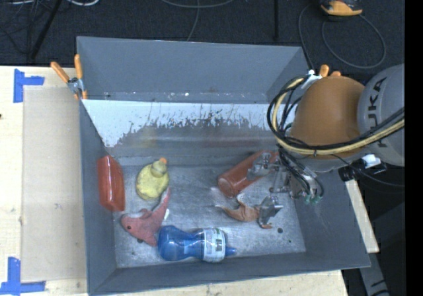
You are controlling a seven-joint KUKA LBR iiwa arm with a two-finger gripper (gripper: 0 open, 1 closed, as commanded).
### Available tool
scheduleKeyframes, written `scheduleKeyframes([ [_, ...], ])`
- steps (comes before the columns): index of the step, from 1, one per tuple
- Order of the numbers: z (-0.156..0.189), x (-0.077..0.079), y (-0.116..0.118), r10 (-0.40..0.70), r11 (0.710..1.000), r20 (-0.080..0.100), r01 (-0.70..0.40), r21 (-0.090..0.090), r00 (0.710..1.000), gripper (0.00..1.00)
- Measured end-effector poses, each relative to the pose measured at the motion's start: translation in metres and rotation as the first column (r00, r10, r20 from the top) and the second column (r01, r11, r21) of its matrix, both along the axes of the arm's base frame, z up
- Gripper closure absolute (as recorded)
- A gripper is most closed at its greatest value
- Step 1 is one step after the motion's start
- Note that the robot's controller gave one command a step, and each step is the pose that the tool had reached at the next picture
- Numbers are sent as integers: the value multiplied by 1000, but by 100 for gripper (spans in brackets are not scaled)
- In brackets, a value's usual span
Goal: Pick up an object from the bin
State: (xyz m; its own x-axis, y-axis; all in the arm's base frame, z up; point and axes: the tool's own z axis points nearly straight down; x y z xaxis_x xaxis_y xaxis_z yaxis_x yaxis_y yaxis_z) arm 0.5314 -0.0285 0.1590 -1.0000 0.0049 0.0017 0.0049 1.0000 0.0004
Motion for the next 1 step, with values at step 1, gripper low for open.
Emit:
scheduleKeyframes([
  [1, -73, -45, 25, 23, 1000, 21, -23, 0, 1000, 0],
])
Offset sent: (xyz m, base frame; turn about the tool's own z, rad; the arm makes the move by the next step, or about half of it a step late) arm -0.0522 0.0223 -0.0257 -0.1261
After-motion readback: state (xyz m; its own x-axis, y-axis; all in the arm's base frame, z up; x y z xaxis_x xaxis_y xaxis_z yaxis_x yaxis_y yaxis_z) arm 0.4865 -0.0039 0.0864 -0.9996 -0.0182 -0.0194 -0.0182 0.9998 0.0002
